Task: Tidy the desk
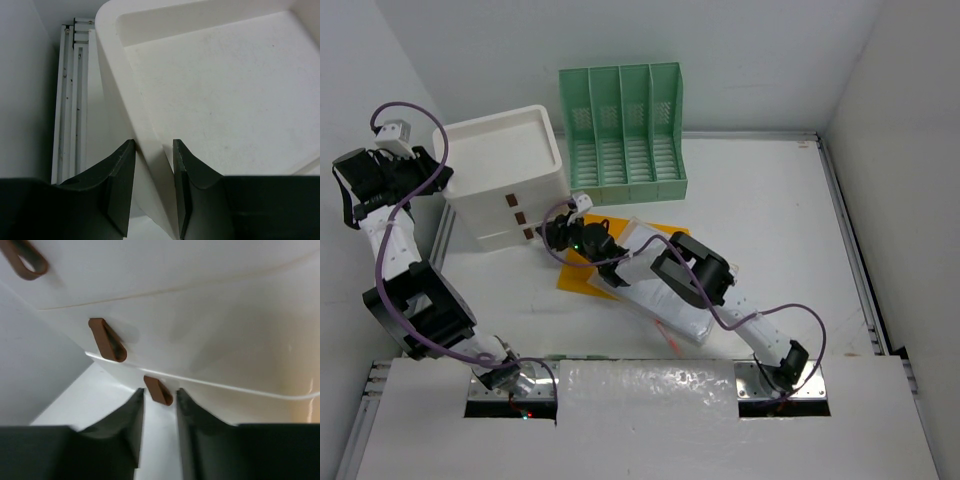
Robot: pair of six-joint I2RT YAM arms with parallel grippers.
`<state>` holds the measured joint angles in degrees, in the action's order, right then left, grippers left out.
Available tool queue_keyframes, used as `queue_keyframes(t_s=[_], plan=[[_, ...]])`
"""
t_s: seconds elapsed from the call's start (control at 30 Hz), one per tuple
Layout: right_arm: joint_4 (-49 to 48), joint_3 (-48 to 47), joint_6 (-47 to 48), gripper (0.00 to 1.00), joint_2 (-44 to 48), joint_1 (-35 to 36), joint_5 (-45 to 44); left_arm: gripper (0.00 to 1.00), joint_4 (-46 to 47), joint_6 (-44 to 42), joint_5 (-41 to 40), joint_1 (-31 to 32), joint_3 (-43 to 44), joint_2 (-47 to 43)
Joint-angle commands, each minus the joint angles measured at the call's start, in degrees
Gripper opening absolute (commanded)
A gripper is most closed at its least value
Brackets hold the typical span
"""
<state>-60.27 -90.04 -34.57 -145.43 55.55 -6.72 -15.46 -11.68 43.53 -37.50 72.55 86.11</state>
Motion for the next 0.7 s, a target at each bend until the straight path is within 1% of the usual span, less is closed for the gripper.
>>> queue_keyframes(t_s=[0.0, 0.07, 0.13, 0.17, 0.23, 0.33, 0.43, 0.5, 0.6, 0.67], plan=[[0.33, -2.16, -8.05, 0.34, -1.17, 0.17, 2.59, 0.0, -18.02, -1.59, 2.61, 0.49, -3.82, 3.01], [0.24, -4.51, -11.2, 0.43, -3.53, 0.09, 3.64, 0.0, -17.93, -1.24, 2.7, 0.49, -3.82, 3.1], [1.9, -6.89, -12.8, 0.46, -5.3, 0.09, 5.14, 0.0, -17.76, -1.15, 2.79, 0.49, -3.82, 3.28], [2.69, -9.69, -14.02, 0.5, -7.05, 0.17, 5.31, 0.0, -17.76, -1.24, 2.79, 0.58, -3.82, 3.28], [5.06, -12.34, -14.91, 0.52, -8.81, 0.17, 5.4, 0.0, -17.85, -1.24, 2.79, 0.49, -3.65, 3.28], [7.36, -16.56, -16.93, 0.53, -11.72, 0.09, 4.09, 0.0, -18.11, -1.33, 2.97, 0.49, -3.47, 3.19], [5.52, -19.29, -16.94, 0.53, -13.83, -0.18, 3.47, 0.0, -18.2, -1.41, 3.05, 0.49, -3.38, 3.1], [2.37, -19.3, -15.71, 0.52, -13.92, -0.35, 2.24, 0.0, -18.11, -1.24, 3.23, 0.41, -3.47, 3.19], [0.5, -19.56, -10.53, 0.52, -13.22, -0.88, 1.54, 0.0, -18.02, -1.33, 3.32, 0.49, -3.56, 3.45], [0.42, -20.26, -10.87, 0.5, -12.87, -1.67, 1.18, 0.0, -18.02, -1.41, 3.32, 0.41, -3.47, 3.54]])
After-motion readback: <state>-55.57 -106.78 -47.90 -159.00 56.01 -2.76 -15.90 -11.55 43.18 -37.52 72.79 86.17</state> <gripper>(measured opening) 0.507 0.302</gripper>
